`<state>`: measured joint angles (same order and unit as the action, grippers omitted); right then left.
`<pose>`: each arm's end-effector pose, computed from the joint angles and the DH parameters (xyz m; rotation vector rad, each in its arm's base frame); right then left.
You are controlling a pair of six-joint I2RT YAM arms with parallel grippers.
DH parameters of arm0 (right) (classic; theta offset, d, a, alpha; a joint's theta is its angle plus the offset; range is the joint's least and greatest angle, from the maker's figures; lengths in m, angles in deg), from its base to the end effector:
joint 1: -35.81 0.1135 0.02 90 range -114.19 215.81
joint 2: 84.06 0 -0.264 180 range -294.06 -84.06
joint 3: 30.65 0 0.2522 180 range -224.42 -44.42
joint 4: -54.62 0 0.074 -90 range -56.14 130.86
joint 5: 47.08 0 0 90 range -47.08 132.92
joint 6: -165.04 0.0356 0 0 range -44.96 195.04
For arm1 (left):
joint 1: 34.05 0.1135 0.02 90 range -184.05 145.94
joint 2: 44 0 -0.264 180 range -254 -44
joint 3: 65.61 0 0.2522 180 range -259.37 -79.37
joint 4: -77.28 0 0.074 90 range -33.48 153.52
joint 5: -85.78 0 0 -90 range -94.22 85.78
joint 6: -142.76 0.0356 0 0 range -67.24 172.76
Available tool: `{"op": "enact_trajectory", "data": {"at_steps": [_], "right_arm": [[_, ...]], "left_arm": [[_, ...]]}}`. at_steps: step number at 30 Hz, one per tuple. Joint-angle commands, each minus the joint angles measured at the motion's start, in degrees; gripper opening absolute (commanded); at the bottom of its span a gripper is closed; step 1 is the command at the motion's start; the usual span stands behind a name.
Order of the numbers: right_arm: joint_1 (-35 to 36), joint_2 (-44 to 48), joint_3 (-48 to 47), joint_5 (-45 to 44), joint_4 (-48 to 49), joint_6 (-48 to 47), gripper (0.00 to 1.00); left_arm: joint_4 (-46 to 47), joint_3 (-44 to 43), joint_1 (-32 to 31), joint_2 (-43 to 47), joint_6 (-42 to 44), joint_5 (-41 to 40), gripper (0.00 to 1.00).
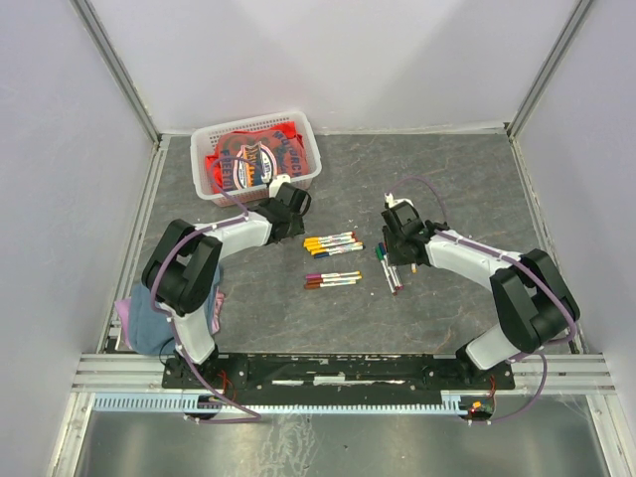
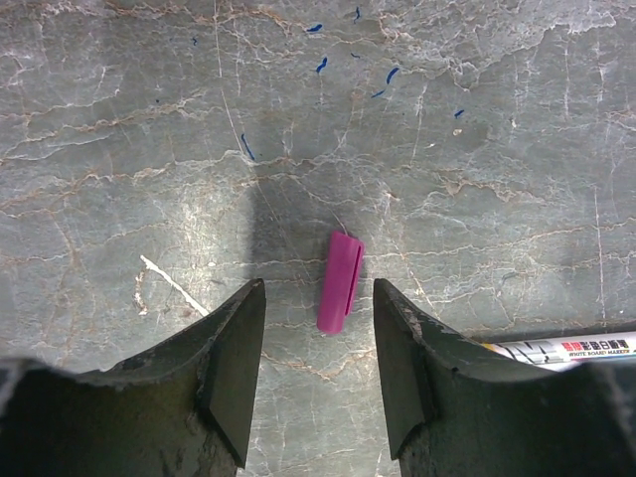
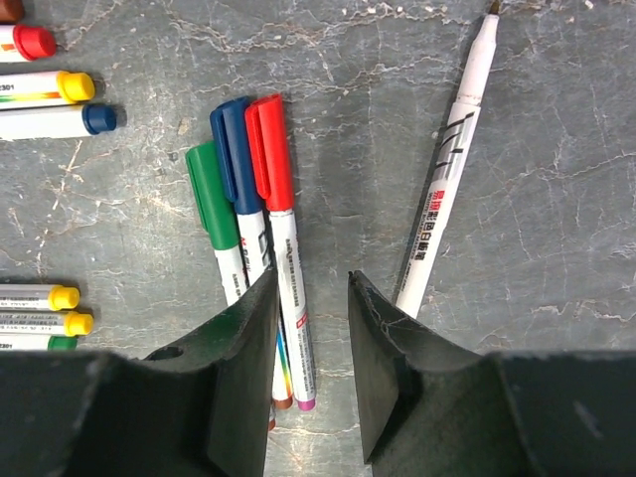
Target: Open the pen caps
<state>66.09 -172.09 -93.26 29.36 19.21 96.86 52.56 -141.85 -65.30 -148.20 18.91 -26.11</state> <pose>0.2561 0.1398 0.1743 -0.1109 2.5823 0.0193 0.3253 -0.1819 0.1661 -0.2108 2.3920 -0.0448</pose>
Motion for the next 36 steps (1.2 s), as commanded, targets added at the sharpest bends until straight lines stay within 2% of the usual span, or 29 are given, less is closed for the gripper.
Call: {"op": "enact_trajectory", "data": {"at_steps": [1, 24, 36], "right_arm": [[0.5, 0.2, 0.1, 0.6, 1.5, 0.7, 0.41], [0.8, -3.8, -0.5, 0.3, -0.8, 1.2, 0.35], [0.8, -3.6, -1.7, 1.6, -2.7, 1.4, 0.03]], "left_arm": [[2.4, 0.4, 0.0, 2.7, -2.0, 0.3, 0.54], [3.2, 0.8, -0.1, 6.0, -2.7, 1.5, 0.54], [4.0, -0.6, -0.2, 7.6, -4.2, 8.1, 0.59]]}}
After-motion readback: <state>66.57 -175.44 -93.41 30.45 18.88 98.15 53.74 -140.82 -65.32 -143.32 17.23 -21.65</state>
